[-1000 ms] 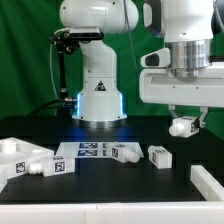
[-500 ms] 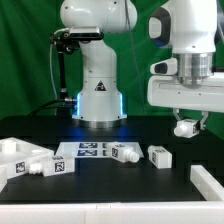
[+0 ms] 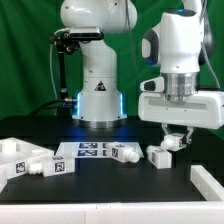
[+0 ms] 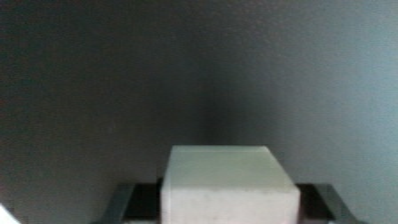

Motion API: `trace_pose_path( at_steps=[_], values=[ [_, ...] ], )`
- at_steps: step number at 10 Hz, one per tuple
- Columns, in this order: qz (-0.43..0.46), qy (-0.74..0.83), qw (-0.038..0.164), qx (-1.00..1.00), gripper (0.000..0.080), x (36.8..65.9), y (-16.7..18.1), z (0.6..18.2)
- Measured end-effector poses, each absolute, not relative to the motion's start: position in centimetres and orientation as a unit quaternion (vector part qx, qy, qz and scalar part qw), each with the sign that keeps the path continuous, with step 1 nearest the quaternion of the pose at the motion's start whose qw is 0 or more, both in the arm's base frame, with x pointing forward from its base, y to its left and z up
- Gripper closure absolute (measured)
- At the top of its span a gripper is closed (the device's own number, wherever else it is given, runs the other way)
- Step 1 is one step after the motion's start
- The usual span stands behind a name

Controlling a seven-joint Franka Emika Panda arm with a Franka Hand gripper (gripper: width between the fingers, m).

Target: Assemble one leg

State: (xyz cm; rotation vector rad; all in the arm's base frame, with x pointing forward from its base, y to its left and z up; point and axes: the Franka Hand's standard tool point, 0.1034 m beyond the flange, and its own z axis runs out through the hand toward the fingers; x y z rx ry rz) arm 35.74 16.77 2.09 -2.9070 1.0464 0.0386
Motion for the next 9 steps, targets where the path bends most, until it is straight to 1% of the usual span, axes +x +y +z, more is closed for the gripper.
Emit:
trace_pose_path(
  at_steps=[1,2,4,6,9],
  values=[
    [0.02,0.329,0.022,-0.944,0.0514,34.7,17.7,1.3],
    [0.023,0.323,0.02,-0.946,0.0514,34.4,18.7,1.0],
    [0.033,0.311,0.017,-0.95,0.0514,33.7,20.9,1.1],
    [0.032,0.31,0.016,-0.95,0.0514,33.6,20.8,0.8],
    [0.03,0.309,0.017,-0.95,0.0514,33.6,20.8,0.8]
  ],
)
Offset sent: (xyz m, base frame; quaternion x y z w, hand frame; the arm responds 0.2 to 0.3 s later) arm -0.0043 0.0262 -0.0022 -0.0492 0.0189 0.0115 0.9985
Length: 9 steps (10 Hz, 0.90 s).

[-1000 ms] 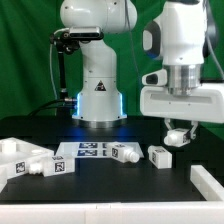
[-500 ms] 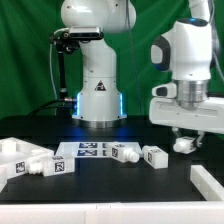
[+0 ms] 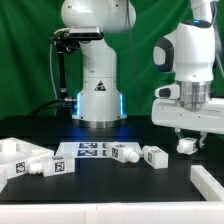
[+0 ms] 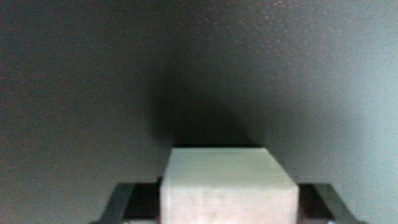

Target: Assemble one leg

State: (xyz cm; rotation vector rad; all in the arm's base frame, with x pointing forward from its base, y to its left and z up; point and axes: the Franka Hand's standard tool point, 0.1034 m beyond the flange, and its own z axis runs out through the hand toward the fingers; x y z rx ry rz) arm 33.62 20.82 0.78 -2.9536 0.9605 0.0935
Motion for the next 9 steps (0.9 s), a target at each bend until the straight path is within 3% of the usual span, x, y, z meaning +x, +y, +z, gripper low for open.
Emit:
trace_pose_path(
  at_steps=[1,2,3,4,5,8,9],
  values=[
    [0.03,0.309,0.017,-0.95,0.0444,33.6,20.8,0.8],
    [0.03,0.309,0.017,-0.95,0.0444,33.6,20.8,0.8],
    [0.03,0.305,0.017,-0.952,0.0269,33.7,20.7,0.8],
    [0.026,0.298,0.02,-0.954,0.0177,34.2,20.4,1.2],
    [0.025,0.276,0.026,-0.96,0.0177,35.1,19.4,2.5],
    [0.029,0.247,0.055,-0.967,0.0151,37.2,15.2,9.9],
    [0.016,0.239,0.062,-0.969,0.0151,38.3,13.2,11.0]
  ],
)
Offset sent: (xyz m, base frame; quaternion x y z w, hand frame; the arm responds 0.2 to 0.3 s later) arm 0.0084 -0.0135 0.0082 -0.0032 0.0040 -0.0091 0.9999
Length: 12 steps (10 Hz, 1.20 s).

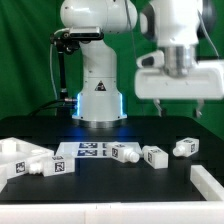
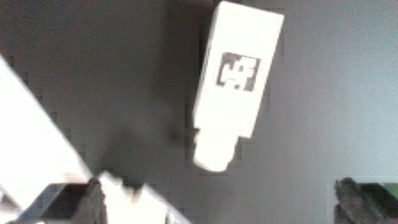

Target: Assemble one leg

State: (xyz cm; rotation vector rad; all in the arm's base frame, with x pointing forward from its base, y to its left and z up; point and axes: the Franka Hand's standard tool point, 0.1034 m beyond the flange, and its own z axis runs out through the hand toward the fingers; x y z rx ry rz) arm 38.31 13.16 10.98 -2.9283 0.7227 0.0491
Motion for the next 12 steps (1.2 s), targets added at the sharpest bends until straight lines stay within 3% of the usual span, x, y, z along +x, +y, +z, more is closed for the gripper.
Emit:
trace_pose_path(
  at_steps=[5,6,9,12],
  values=[
    [0.015,0.235,0.062,-0.97,0.0151,38.6,12.4,10.7],
    [0.019,0.162,0.062,-0.985,0.0151,38.3,11.4,9.7],
    [0.012,-0.015,0.077,-0.997,0.0151,39.3,4.9,10.2],
    [0.006,-0.068,0.078,-0.995,0.0151,39.4,3.8,10.0]
  ],
)
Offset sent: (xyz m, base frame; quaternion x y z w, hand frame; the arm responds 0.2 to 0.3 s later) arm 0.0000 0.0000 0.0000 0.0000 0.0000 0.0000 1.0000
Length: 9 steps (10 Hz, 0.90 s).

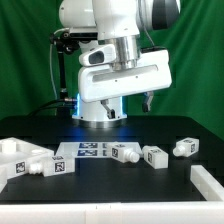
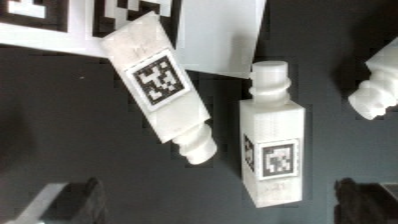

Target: Assemble one leg

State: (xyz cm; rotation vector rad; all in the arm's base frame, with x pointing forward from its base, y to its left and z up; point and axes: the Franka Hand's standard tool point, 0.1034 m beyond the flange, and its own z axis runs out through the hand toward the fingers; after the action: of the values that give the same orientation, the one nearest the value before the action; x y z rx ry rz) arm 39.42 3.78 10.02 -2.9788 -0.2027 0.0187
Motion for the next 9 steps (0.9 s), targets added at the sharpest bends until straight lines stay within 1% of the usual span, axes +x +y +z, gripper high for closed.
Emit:
trace_pose_path(
  at_steps=[3,4,6,8,9],
  values=[
    [0.007,-0.072,0.078,-0.994,0.0151,39.3,3.6,9.9],
    [0.011,-0.109,0.075,-0.991,0.0151,38.8,2.3,9.5],
    [0.013,-0.149,0.059,-0.987,0.0151,37.8,-2.5,9.5],
    [0.004,-0.225,0.059,-0.972,0.0151,36.9,-6.4,9.2],
    [-0.005,-0.258,0.062,-0.964,0.0151,37.2,-5.9,9.4]
  ],
)
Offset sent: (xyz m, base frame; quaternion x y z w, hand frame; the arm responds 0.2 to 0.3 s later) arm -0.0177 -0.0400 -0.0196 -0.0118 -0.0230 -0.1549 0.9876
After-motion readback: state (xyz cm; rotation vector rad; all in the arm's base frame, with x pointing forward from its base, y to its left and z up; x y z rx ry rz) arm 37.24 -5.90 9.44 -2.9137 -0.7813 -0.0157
